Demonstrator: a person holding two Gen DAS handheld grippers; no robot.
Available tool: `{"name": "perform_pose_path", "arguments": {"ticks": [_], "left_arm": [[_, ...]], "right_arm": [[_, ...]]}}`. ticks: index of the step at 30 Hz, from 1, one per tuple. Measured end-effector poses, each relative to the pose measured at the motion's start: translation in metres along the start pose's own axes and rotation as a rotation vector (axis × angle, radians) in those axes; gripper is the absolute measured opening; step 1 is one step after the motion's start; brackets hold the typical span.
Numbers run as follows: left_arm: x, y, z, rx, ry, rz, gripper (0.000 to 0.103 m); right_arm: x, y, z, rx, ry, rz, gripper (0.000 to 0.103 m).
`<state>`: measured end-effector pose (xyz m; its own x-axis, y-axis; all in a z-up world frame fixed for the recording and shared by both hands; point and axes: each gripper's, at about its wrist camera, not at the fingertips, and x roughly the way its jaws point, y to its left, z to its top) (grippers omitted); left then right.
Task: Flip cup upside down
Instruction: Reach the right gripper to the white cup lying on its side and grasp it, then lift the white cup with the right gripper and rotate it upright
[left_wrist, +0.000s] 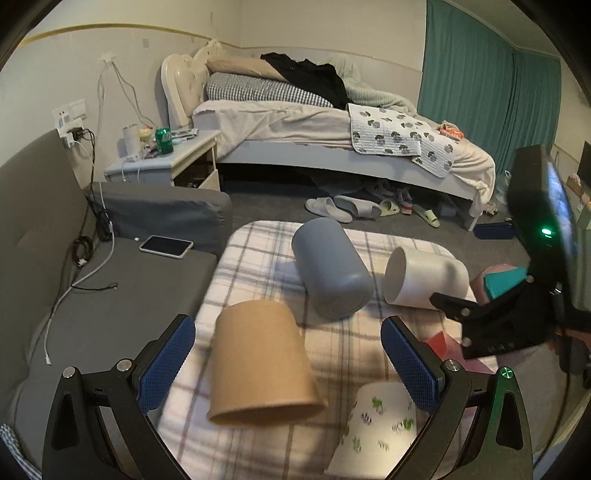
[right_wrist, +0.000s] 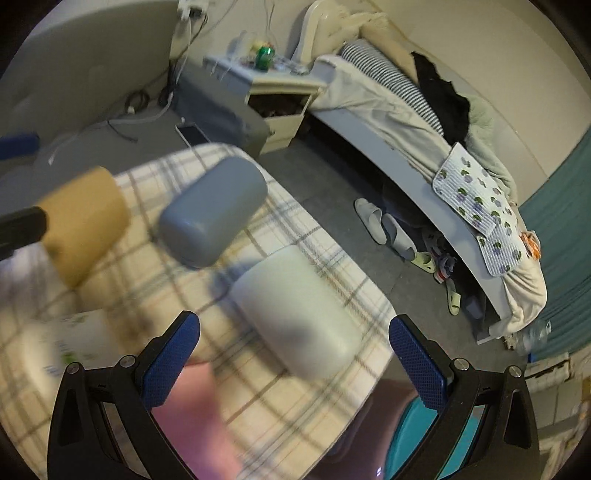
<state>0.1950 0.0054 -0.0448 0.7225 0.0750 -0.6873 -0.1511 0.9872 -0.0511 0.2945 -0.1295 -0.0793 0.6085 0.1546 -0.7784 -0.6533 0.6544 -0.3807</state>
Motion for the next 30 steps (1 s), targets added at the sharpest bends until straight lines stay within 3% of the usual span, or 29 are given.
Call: {"name": "perform_pose_path", "arguments": {"ticks": [9, 15, 19, 23, 30], "left_arm": [[0.018, 0.0, 0.001, 0.003, 0.018, -0.018, 0.103], [0.017, 0.004, 0.0, -0.014, 0.021, -0.066, 0.103], [0.01, 0.006, -0.001, -0.015, 0.01, -0.075, 0.103], [0.002, 0.008, 0.0, -0.027, 0.006, -0.079, 0.103], [-0.022, 0.011, 0.002, -0.043, -0.015, -0.085, 0.103]], "right_arm": [[0.061, -0.015, 0.001, -0.021, 0.12, 0.084, 0.103], [0.084, -0.003, 0.002, -0.019, 0.164, 0.071, 0.101], [0.088, 0.003, 0.004, -0.028, 0.181, 0.029, 0.098], [0.083, 0.003, 0.005, -0.015, 0.198, -0.013, 0.087], [0.045, -0.018, 0.001, 0.125, 0.162, -0.048, 0.075]]}}
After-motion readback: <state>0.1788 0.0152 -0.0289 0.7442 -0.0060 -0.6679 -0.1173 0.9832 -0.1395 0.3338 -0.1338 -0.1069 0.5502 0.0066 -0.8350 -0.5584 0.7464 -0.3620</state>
